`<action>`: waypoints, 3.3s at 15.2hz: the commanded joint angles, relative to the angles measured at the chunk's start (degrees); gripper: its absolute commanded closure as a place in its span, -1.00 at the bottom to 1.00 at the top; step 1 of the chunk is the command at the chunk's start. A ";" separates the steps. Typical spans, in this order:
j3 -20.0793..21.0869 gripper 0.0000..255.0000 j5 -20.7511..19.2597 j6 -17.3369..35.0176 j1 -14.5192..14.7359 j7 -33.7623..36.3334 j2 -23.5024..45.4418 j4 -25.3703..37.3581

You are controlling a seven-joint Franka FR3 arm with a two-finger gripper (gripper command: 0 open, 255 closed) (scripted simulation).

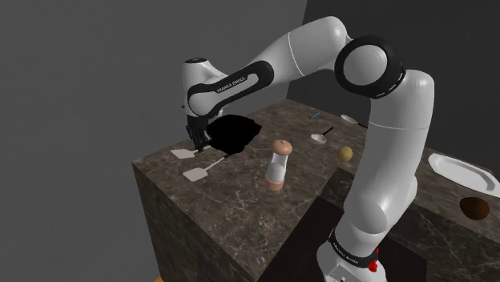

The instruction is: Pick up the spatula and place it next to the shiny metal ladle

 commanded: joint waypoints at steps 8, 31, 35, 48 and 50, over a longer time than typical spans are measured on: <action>0.63 1.00 2.02 -6.11 -0.35 -1.58 -2.92 3.57; -8.39 1.00 6.67 -6.47 -14.83 -27.01 -6.63 2.48; -10.42 1.00 6.90 -6.85 -17.63 -32.04 -4.90 4.81; -15.72 1.00 7.39 -11.18 -26.16 -46.84 6.25 20.76; -16.34 1.00 7.47 -12.44 -27.37 -48.89 8.79 24.61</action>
